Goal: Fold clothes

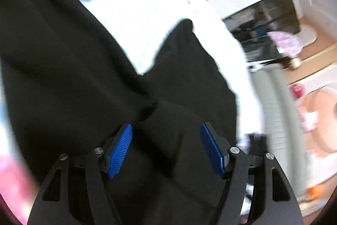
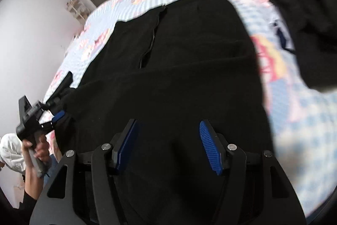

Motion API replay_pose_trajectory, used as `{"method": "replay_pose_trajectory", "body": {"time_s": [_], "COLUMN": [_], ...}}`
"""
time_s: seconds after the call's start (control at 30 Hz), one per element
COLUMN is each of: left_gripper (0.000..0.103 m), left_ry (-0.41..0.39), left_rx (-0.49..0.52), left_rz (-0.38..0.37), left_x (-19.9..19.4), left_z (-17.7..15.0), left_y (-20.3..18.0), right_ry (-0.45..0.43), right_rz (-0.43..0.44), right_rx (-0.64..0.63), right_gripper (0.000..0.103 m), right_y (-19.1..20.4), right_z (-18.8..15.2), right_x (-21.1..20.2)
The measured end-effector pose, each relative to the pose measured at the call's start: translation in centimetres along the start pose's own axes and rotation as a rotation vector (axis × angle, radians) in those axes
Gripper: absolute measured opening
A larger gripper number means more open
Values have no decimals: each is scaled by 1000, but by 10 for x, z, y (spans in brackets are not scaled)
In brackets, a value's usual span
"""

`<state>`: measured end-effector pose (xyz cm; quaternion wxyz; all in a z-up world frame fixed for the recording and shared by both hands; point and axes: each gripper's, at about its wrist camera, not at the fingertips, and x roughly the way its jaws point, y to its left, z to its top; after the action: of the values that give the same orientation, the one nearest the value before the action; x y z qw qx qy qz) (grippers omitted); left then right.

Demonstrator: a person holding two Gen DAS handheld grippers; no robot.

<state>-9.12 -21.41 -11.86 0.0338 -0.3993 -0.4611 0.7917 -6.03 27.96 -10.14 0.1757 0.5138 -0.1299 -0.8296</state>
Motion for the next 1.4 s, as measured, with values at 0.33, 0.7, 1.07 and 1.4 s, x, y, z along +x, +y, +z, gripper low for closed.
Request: {"method": "replay_pose_trajectory", "body": {"time_s": [0.33,0.7,1.07,1.4], "left_gripper": [13,84,12,61], "left_ry": [-212,-63,-96,-74], "left_rx": [587,388,805,469], "left_rz": [94,295,232,416], "left_x": [-35,-7,-7,4], "left_z": [-48,-12,-52,-27], "left_y": [-105,-33,-132,-41], "right_ry": [47,66,73,56], "right_rz": [-2,-46,-86,-64], "right_rx": [31,-45,-35,-30], "right_gripper": [61,61,62,62], "right_y": [-7,2,-14,-13], "right_z": [-3,2,22,22], "right_x": [26,13,30,25]}}
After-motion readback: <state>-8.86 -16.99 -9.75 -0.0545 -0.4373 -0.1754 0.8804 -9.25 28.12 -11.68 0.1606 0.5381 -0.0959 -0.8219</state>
